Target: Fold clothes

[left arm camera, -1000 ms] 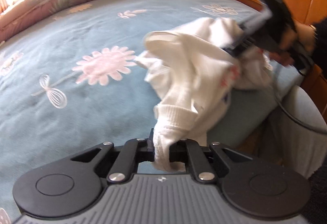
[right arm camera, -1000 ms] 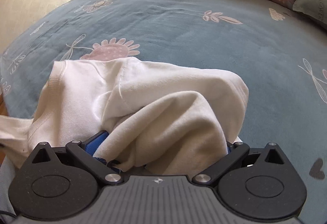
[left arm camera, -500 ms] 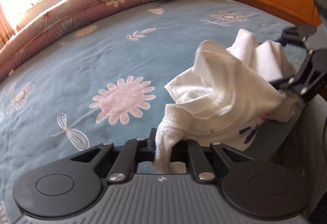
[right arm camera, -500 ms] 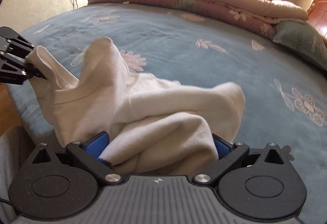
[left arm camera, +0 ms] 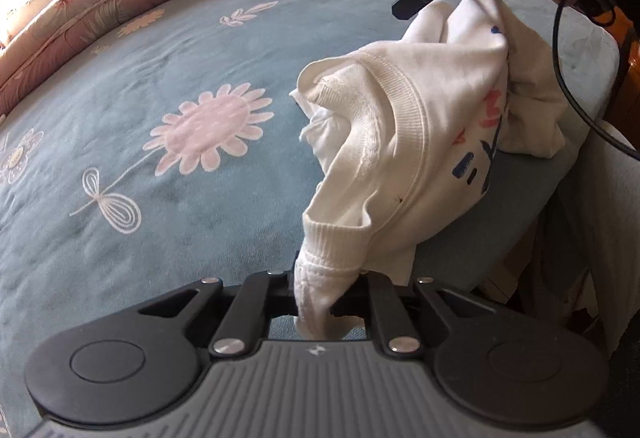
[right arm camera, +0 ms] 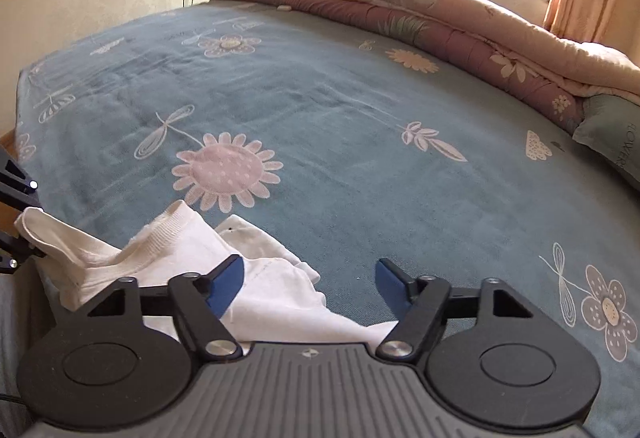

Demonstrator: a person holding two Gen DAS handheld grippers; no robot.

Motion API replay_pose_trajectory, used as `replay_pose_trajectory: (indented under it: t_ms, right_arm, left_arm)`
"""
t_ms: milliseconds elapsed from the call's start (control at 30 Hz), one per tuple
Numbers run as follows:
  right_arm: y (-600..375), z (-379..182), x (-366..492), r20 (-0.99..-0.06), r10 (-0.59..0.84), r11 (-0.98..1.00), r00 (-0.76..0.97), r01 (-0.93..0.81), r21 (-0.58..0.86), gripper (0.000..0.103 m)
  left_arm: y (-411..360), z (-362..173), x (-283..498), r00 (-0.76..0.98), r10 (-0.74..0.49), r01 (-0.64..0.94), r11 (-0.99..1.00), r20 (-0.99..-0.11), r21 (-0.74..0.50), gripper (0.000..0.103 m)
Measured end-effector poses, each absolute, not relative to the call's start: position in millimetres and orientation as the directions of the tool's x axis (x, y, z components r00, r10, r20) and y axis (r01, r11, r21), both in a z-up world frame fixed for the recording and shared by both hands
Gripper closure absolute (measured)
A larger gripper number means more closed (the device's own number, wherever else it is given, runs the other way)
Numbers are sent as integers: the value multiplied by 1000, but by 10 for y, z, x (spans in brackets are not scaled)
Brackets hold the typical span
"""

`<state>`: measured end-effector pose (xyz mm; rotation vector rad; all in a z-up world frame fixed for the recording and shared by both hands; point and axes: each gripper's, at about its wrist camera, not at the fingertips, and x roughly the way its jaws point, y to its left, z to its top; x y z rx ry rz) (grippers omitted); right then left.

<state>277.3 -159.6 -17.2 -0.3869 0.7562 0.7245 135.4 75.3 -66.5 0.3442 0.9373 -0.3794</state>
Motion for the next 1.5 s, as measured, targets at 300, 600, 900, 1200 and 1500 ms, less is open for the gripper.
replay_pose_trajectory:
  t_ms: [300, 600, 900, 1200, 1500]
  right_arm:
    - [-1503, -686, 3154, -850, 460, 653, 255, -746, 130, 34]
    - [-1515, -578, 2846, -850, 436, 594, 295, -804, 25, 91]
    - [-1628, -344, 2876, -802, 388, 616, 453, -775, -140, 94]
    - [-1883, -95, 3309, -694, 312, 742, 649, -622, -248, 96]
    - [-2170, -122, 3875, -630, 178, 854, 756, -436, -282, 96]
  left_arm:
    - [841, -780, 1323, 504, -189, 438, 897, -843, 61, 92]
    - [924, -707, 1461, 525, -176, 413, 908, -832, 69, 89]
    - [1048, -411, 2028, 620, -126, 362, 921, -774, 141, 91]
    - [1103, -148, 2884, 687, -84, 319, 928, -722, 195, 91]
    - [702, -256, 4050, 664, -56, 370, 891, -745, 263, 91]
